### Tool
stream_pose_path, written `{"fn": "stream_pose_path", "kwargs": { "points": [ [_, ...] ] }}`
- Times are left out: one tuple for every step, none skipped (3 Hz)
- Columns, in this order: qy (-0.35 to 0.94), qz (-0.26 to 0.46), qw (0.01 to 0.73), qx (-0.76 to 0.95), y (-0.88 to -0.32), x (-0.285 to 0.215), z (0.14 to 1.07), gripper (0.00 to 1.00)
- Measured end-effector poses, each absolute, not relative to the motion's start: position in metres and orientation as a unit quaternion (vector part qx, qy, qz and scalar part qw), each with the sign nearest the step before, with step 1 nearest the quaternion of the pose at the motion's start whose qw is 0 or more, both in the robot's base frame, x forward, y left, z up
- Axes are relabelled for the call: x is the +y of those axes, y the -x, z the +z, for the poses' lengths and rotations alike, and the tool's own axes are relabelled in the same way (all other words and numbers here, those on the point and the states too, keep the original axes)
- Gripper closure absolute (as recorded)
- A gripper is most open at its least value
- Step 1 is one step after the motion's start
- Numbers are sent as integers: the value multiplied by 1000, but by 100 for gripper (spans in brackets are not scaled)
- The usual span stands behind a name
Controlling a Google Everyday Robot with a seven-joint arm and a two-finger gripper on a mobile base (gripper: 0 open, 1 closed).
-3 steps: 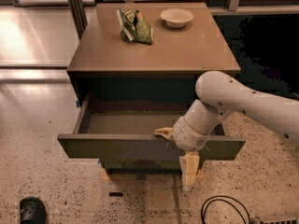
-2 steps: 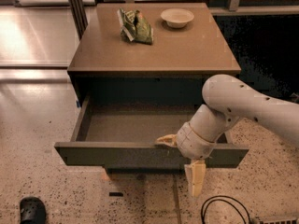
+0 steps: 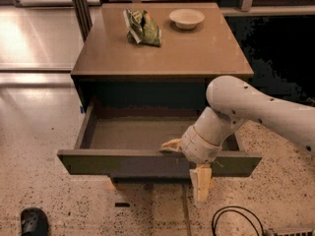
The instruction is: Open top drawer
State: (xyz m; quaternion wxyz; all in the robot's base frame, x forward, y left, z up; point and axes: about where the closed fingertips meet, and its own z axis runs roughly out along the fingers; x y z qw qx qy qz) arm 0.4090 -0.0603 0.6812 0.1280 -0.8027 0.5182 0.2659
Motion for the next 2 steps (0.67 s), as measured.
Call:
{"fn": "stream_pose_path", "kwargs": {
  "points": [
    [801,283,115,514,-402,-58,672,0],
    [802,300,95,508,-372,-60,674,0]
  ]
}}
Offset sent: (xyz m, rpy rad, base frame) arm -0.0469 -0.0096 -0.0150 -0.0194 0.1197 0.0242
